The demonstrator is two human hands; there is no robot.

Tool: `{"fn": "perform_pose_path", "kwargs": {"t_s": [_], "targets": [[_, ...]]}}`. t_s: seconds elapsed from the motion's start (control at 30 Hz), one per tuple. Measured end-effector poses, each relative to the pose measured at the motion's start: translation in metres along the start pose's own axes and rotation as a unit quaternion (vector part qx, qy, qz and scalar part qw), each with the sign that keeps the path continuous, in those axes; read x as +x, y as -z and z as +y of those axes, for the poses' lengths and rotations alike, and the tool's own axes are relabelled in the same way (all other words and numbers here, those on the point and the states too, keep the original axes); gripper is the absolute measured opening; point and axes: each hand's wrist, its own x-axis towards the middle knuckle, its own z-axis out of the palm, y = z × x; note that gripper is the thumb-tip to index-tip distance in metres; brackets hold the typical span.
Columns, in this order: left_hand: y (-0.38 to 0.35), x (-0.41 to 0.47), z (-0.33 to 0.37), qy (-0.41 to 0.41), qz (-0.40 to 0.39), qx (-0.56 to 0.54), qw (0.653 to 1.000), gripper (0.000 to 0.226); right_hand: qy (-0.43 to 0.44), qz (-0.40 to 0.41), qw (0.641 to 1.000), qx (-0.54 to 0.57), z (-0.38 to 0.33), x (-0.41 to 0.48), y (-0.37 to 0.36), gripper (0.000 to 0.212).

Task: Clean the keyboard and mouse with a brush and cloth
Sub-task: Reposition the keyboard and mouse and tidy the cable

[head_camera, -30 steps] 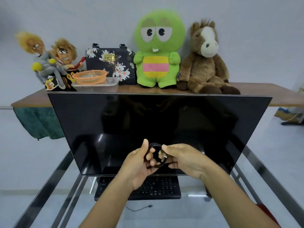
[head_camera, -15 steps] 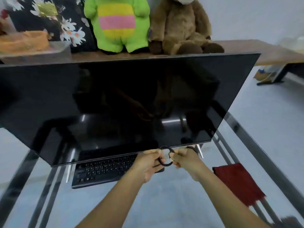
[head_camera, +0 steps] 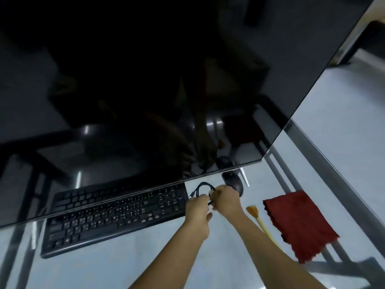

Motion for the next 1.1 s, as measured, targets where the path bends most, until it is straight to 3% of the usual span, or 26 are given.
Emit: {"fn": "perform_pose_path", "kwargs": {"t_s": [0.17,0.4,0.6,0.77,0.93,1.1], "targets": [[-0.009,0.007,0.011,-0.007,0.002,-0.016,1.000,0.010,0.079,0.032,0.973,-0.214,-0.012,0.013,-0.005,0.020],[-0.009,0.011,0.020,-0.009,-0.001,-0.021,1.000,0.015,0.088,0.038,0.961,-0.259,-0.007,0.020,-0.015,0.027],[-0.004,0.014,0.019,-0.013,-0.018,-0.014,1.000,0.014,0.091,0.040,0.966,-0.238,-0.010,0.009,-0.009,0.029],[0.002,0.005,0.014,-0.023,-0.020,0.020,0.999,0.015,0.145,0.078,0.964,-0.210,-0.007,-0.009,0.015,0.039],[-0.006,-0.012,0.010,-0.057,-0.073,0.185,0.978,0.013,0.138,0.136,0.961,-0.199,-0.002,-0.030,0.064,0.030],[-0.037,-0.025,-0.010,-0.119,-0.124,0.441,0.881,0.013,0.078,0.162,0.956,-0.232,0.038,-0.033,0.131,0.036]]}}
